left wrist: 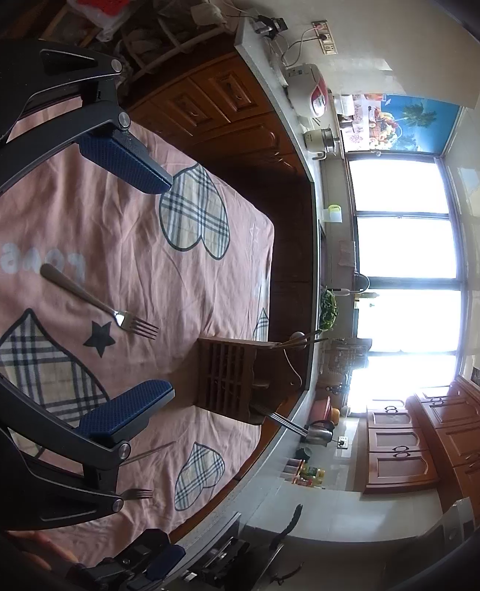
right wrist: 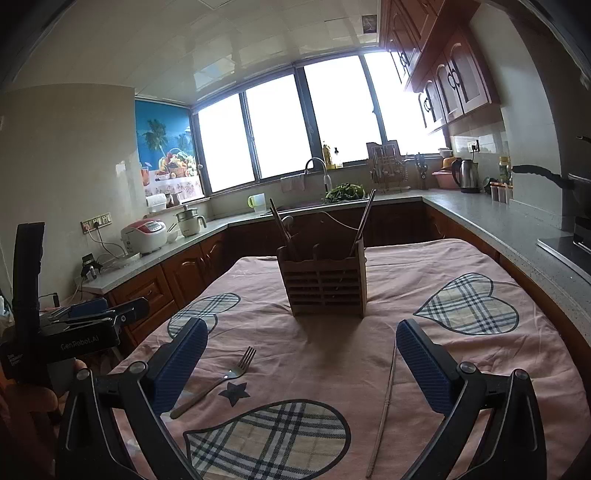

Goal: Organize utensils

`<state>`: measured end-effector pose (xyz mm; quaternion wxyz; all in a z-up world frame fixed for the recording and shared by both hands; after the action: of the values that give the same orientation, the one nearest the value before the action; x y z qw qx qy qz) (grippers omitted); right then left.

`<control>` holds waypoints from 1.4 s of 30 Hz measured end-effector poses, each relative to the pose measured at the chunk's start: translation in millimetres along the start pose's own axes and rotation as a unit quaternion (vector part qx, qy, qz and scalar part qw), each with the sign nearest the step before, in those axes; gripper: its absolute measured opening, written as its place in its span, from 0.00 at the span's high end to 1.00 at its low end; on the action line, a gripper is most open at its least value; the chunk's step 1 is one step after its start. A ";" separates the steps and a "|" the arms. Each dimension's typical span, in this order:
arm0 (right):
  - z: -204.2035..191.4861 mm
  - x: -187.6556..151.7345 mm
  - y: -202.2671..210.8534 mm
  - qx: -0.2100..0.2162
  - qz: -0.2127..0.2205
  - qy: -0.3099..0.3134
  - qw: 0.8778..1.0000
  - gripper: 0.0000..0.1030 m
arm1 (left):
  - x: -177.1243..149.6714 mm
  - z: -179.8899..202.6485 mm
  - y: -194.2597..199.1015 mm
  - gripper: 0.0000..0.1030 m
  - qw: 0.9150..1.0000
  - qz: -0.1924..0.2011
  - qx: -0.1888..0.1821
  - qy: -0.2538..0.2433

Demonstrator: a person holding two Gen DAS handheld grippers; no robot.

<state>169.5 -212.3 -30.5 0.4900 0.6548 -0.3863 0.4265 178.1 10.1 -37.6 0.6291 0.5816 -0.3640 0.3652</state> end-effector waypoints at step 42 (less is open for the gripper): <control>8.8 -45.8 39.8 -0.040 0.041 0.024 0.998 0.00 | -50.2 14.6 55.3 0.00 0.998 0.052 0.018 -0.034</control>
<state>118.9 -225.7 -62.3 0.5073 0.6078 -0.4177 0.4457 105.3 -3.1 -55.3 0.5862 0.5851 -0.4080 0.3841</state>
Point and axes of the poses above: each gripper's, at about its wrist camera, not at the fingertips, and y roughly against the way its jaws point, z to its right, x to its top, the point moved 10 cm from there along -y, roughly the way its jaws point, and after that the axes turned 5 degrees about -x, right-handed, at the moved point
